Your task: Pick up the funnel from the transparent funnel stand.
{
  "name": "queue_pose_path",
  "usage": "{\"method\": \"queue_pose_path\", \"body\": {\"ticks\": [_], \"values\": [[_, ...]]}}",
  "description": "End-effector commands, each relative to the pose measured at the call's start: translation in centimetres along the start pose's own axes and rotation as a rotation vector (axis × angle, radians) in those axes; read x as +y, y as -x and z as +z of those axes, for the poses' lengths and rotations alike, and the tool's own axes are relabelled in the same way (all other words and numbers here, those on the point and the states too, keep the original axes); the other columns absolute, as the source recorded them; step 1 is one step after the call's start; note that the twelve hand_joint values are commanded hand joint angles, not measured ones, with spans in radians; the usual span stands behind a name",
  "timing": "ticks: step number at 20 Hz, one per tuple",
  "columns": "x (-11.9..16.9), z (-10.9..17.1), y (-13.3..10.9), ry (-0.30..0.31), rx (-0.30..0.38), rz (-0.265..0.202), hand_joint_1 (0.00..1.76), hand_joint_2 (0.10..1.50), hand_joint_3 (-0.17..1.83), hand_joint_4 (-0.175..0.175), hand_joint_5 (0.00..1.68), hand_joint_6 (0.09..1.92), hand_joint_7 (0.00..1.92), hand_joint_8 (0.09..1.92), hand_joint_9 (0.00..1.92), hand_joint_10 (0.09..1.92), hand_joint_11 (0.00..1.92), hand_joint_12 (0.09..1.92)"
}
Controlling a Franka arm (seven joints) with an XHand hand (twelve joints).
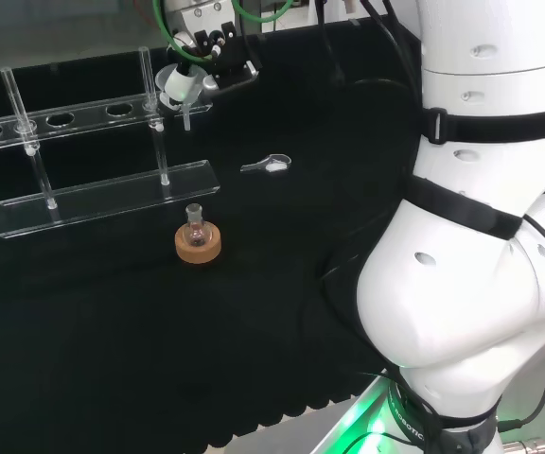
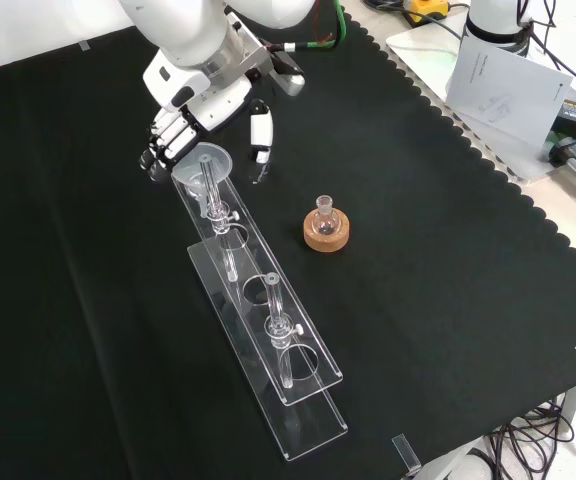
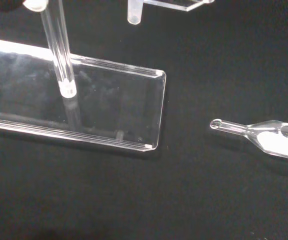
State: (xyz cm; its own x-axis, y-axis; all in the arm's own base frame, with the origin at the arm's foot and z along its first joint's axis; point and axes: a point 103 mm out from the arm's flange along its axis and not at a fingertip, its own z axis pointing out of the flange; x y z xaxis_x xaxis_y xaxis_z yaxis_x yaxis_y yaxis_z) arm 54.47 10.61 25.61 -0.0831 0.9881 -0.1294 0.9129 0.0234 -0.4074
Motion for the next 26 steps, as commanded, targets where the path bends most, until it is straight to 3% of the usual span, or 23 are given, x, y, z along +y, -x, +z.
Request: {"method": "queue_pose_path", "body": {"ticks": [1, 5, 9, 12, 14, 18, 23, 26], "values": [[0.1, 0.0, -0.5, -0.017, 0.006, -0.027, 0.62, 0.71, 0.26, 0.016, 0.0, 0.09, 0.04, 0.09, 0.05, 0.89, 0.27, 1.48], [0.5, 0.1, 0.0, 0.005, -0.008, 0.009, 0.64, 0.73, 0.27, 0.01, 0.02, 0.09, 0.1, 0.1, 0.12, 0.86, 0.29, 1.47], [0.7, 0.4, -0.2, 0.012, -0.045, 0.022, 0.67, 0.74, 0.33, -0.012, 0.09, 0.09, 0.1, 0.51, 0.42, 0.71, 0.34, 1.44], [0.8, 0.5, -0.2, 0.019, -0.074, 0.039, 0.68, 0.75, 0.36, -0.022, 0.12, 0.09, 0.11, 0.66, 0.54, 0.67, 0.36, 1.41], [0.8, 0.3, -0.2, 0.043, -0.086, 0.017, 0.68, 0.76, 0.38, -0.027, 0.13, 0.09, 0.12, 0.69, 0.58, 0.66, 0.37, 1.4], [0.3, -0.5, 0.2, 0.108, -0.115, 0.047, 0.7, 0.79, 0.4, -0.041, 0.2, 0.09, 0.17, 0.72, 0.65, 0.65, 0.4, 1.39], [-1.0, -2.0, 0.4, 0.2, -0.149, 0.09, 0.73, 0.83, 0.44, -0.051, 0.5, 0.11, 0.41, 0.73, 0.79, 0.61, 0.45, 1.34], [-1.8, -3.0, 0.6, 0.238, -0.153, 0.082, 0.75, 0.86, 0.45, -0.047, 0.66, 0.26, 0.6, 0.73, 0.96, 0.58, 0.53, 1.3]]}}
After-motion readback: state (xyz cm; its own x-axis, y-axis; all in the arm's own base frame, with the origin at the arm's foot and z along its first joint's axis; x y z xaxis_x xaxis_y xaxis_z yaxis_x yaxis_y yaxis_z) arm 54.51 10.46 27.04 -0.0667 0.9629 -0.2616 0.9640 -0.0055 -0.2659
